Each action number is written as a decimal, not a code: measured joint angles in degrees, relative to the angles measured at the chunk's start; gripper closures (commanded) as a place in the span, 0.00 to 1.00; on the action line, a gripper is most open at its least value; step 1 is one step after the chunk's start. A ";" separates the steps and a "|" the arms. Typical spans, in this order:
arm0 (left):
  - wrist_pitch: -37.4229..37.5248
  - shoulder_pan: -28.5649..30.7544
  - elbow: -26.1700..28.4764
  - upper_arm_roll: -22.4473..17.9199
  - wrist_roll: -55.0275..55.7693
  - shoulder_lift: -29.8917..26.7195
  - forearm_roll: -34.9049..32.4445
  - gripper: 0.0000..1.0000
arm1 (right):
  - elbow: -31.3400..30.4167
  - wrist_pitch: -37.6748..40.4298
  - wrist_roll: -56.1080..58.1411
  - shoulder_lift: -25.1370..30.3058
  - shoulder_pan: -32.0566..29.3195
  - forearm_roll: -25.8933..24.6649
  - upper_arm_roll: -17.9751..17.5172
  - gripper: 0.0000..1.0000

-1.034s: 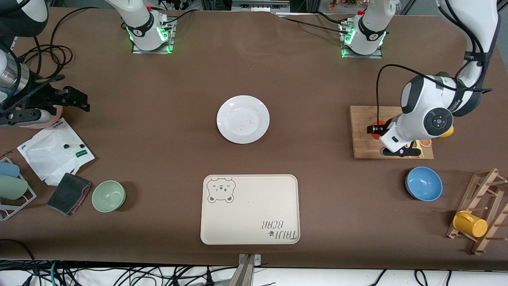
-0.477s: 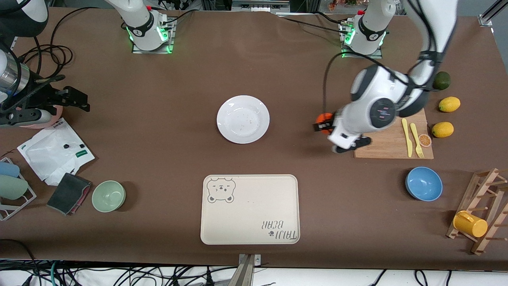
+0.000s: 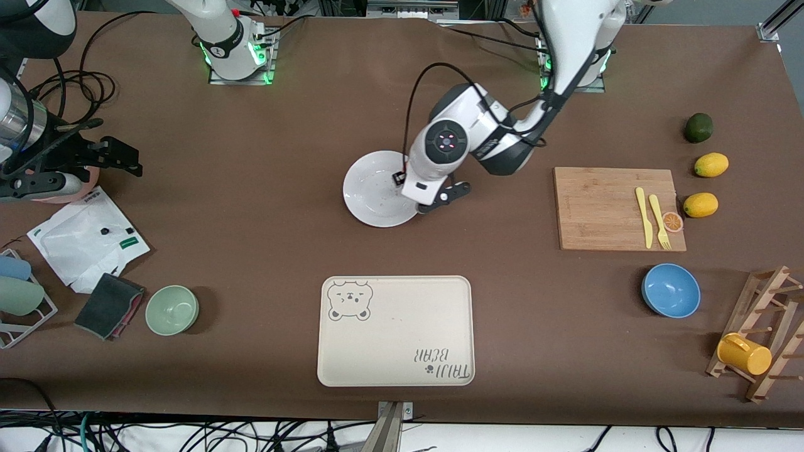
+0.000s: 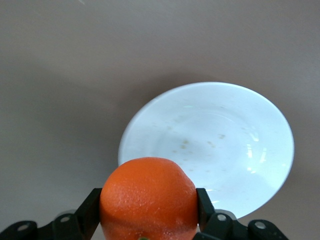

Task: Place orange and plate with both arms
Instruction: 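Carry the orange with the left gripper onto the white plate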

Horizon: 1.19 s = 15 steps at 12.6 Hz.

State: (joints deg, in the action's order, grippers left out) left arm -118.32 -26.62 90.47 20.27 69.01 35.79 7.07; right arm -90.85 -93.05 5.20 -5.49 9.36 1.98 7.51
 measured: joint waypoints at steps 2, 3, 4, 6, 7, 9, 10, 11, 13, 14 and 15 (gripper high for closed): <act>-3.67 -1.57 -0.20 -0.07 2.14 2.68 0.00 0.87 | -0.01 0.00 0.00 0.00 0.00 0.00 0.00 0.00; -5.41 -2.23 -0.24 -0.12 2.85 4.12 0.00 0.84 | -0.02 0.00 0.00 -0.01 0.00 0.00 0.00 0.00; -7.15 -2.66 -0.30 -0.13 3.27 5.53 0.00 0.57 | -0.03 0.00 0.00 -0.01 0.00 0.00 0.01 0.00; -8.95 -2.88 -0.51 -0.13 3.51 7.21 0.00 0.00 | -0.03 0.01 0.00 0.00 0.00 0.00 0.01 0.00; -9.04 -2.88 -0.77 -0.15 3.52 7.43 0.00 0.00 | -0.03 0.01 0.00 -0.01 0.00 0.00 0.01 0.00; -9.04 -2.88 -1.54 -0.19 3.56 7.41 -0.05 0.00 | -0.03 0.02 0.00 -0.01 0.00 0.00 0.01 0.00; -9.02 -2.88 -1.89 -0.26 3.57 7.40 -0.05 0.00 | -0.04 0.02 0.00 -0.01 0.00 0.00 0.01 0.00; -8.98 -2.87 -2.07 -0.40 3.57 7.40 -0.05 0.00 | -0.04 0.02 0.00 -0.01 0.00 0.00 0.01 0.00; -8.48 -2.85 -2.39 -0.88 3.57 7.18 -0.06 0.00 | -0.05 0.01 0.00 -0.04 0.03 0.00 -0.05 0.00; -7.25 -2.82 -2.66 -1.42 3.57 6.67 -0.07 0.00 | -0.07 0.01 0.00 -0.08 0.21 0.01 -0.12 0.00; -5.02 -2.79 -3.02 -2.39 3.57 5.56 -0.52 0.00 | -0.12 0.00 0.00 -0.19 0.64 0.02 -0.17 0.00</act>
State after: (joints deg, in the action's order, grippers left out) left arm -123.33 -29.41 87.45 17.88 72.58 41.36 6.55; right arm -90.97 -93.05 5.20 -5.67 10.00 2.00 7.34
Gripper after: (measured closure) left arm 0.000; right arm 0.000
